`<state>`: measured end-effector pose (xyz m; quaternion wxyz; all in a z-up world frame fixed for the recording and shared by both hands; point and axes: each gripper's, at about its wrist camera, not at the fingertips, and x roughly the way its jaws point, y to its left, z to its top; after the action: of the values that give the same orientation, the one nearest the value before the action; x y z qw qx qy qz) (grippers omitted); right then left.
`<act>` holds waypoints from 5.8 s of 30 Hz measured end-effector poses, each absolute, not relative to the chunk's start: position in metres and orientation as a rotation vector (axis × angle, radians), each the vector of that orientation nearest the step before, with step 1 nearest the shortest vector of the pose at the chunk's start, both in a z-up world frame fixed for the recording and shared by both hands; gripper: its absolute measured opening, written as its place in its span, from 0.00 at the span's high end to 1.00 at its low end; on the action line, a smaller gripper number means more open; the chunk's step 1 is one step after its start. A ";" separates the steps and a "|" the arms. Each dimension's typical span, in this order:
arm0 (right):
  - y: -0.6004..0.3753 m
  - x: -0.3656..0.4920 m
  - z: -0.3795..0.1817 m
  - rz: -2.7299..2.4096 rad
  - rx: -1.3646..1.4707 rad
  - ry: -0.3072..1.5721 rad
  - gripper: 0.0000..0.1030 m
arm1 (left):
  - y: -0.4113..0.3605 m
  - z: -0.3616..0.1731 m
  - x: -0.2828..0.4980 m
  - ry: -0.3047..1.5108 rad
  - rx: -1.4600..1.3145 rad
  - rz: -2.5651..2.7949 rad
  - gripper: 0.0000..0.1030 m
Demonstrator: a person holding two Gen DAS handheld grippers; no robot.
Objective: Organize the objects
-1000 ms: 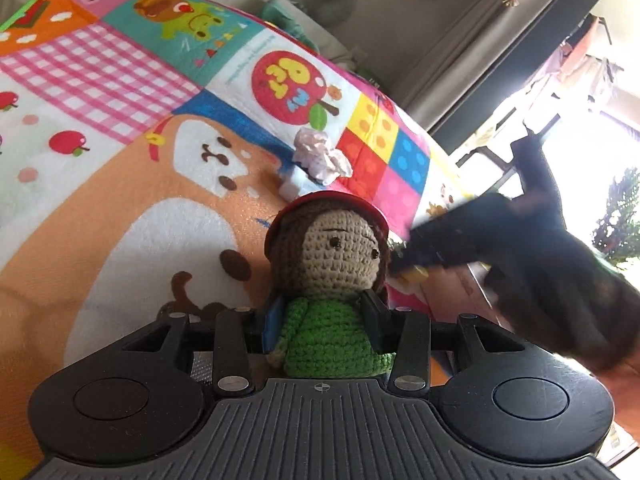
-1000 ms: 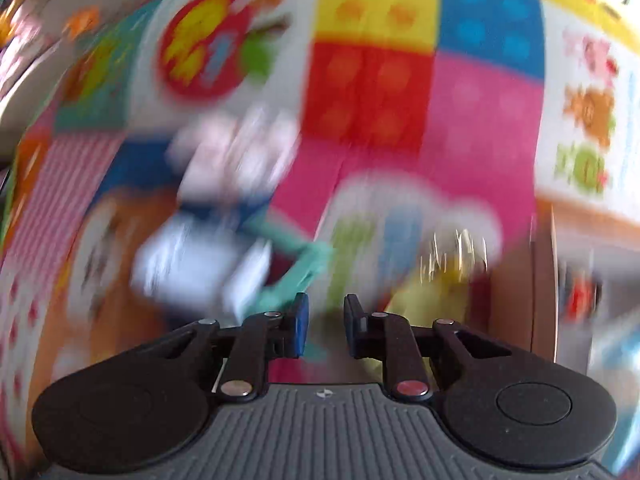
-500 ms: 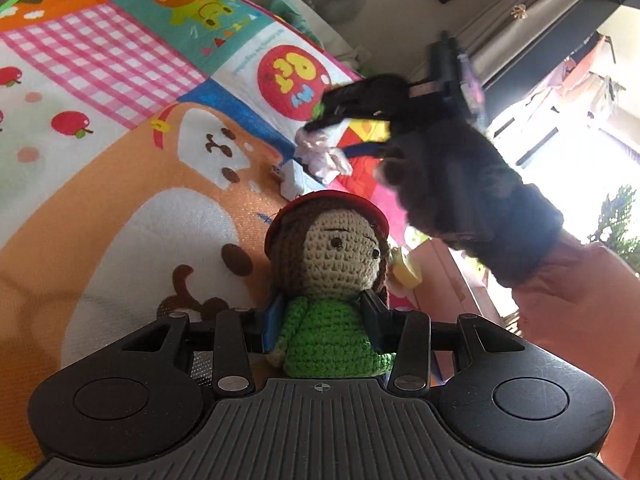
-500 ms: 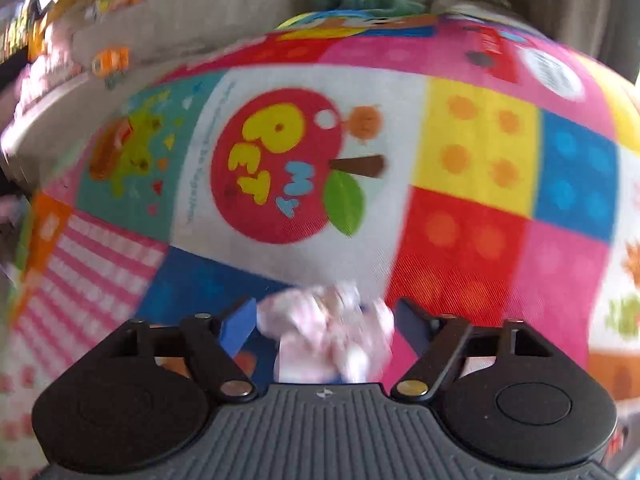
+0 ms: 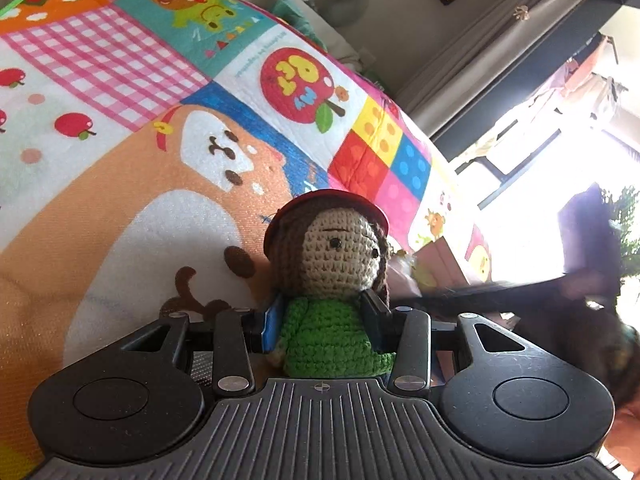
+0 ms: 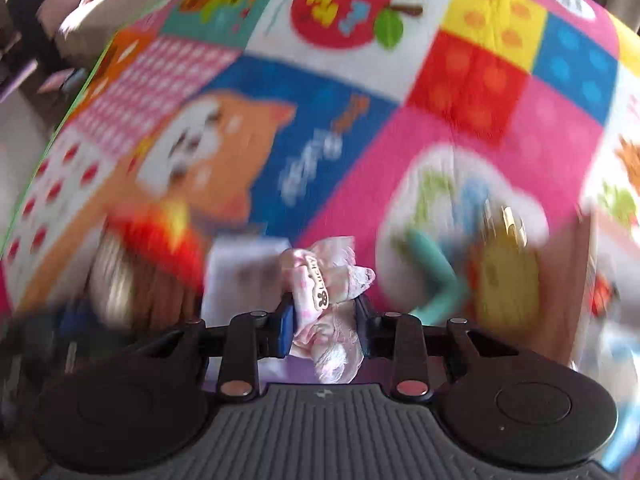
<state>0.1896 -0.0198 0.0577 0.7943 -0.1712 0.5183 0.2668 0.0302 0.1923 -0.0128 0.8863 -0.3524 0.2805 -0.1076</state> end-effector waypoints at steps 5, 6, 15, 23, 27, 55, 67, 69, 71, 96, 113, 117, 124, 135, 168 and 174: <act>-0.041 0.197 0.091 0.487 -0.260 0.980 0.50 | 0.187 -0.012 0.030 0.578 -0.698 -0.218 0.55; -0.041 0.206 0.091 0.452 -0.263 0.951 0.50 | 0.187 -0.012 0.030 0.577 -0.695 -0.218 0.55; -0.033 0.282 0.052 0.190 -0.350 0.937 0.75 | 0.187 -0.012 0.029 0.571 -0.699 -0.218 0.55; -0.040 0.190 0.065 0.411 -0.327 1.006 0.70 | 0.186 -0.011 0.029 0.568 -0.690 -0.211 0.55; -0.067 0.139 0.076 0.534 -0.248 1.047 0.71 | 0.185 -0.011 0.028 0.567 -0.684 -0.205 0.55; -0.284 0.073 0.057 0.210 0.285 0.608 0.32 | 0.120 0.069 -0.045 0.606 -0.315 -0.157 0.90; -0.249 0.023 0.019 0.236 0.100 0.786 0.01 | -0.043 0.031 -0.057 0.771 0.250 -0.414 0.86; -0.247 0.020 0.017 0.222 0.051 0.784 0.00 | -0.057 0.021 -0.054 0.801 0.286 -0.456 0.87; -0.248 0.021 0.017 0.214 0.040 0.792 0.00 | -0.065 0.020 -0.053 0.804 0.311 -0.484 0.89; -0.261 0.021 0.017 0.230 0.147 0.739 0.00 | 0.063 0.085 -0.030 0.663 0.154 -0.211 0.34; -0.157 -0.012 0.038 0.589 -0.093 0.710 0.00 | 0.107 0.038 0.001 0.797 -0.101 -0.246 0.50; -0.103 -0.013 0.042 0.691 -0.181 0.682 0.04 | 0.119 0.037 -0.016 0.789 -0.118 -0.219 0.51; -0.062 0.014 0.031 0.677 -0.232 0.748 0.34 | 0.123 0.027 -0.016 0.804 -0.180 -0.208 0.45; -0.158 -0.027 0.060 0.531 -0.154 0.648 0.36 | 0.094 0.048 -0.030 0.746 -0.155 -0.256 0.53; -0.293 -0.009 0.055 0.232 0.035 0.546 0.36 | -0.050 0.094 0.104 0.480 -0.138 -0.299 0.49; -0.295 0.003 0.085 0.253 0.068 0.523 0.36 | -0.024 0.096 0.058 0.471 -0.153 -0.375 0.49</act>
<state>0.0033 -0.2946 0.0846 0.9576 0.0336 0.2576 0.1249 0.0579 -0.0237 0.0958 0.9522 -0.0752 0.2315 -0.1845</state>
